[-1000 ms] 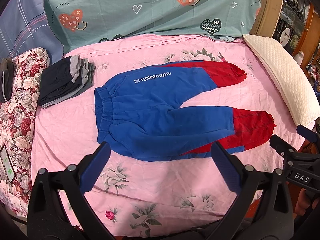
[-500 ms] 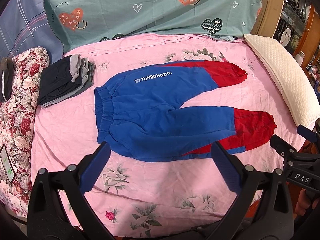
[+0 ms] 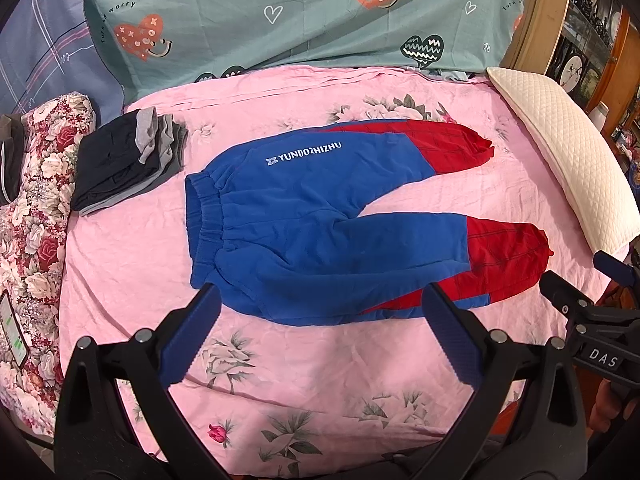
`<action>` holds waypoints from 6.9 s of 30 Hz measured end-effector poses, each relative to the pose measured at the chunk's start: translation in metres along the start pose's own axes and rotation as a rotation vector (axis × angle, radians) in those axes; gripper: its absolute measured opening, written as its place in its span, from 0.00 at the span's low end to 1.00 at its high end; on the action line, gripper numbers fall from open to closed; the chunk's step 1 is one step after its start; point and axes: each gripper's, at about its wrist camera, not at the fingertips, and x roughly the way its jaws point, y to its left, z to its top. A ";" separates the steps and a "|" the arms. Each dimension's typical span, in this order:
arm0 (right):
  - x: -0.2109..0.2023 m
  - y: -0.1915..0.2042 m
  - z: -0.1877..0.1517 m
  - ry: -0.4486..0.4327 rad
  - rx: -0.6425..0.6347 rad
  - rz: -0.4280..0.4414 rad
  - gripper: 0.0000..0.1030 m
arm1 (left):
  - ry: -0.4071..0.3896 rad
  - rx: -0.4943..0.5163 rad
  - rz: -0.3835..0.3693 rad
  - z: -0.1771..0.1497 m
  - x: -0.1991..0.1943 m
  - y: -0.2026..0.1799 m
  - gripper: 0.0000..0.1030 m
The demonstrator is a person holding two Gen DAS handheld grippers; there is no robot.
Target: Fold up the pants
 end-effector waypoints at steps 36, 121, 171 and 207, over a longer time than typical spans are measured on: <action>0.099 0.080 -0.001 0.067 -0.377 0.214 0.99 | 0.191 -0.171 -0.043 -0.031 0.161 0.170 0.43; 0.158 0.088 -0.033 0.230 -0.915 0.397 0.02 | 0.190 0.078 -0.300 -0.038 0.159 0.175 0.02; 0.141 0.163 -0.044 0.103 -0.410 0.383 0.42 | 0.007 -0.139 -0.468 -0.019 0.134 0.177 0.40; 0.191 -0.180 0.150 0.066 0.363 0.552 0.02 | 0.167 0.154 -0.199 -0.015 0.193 -0.113 0.15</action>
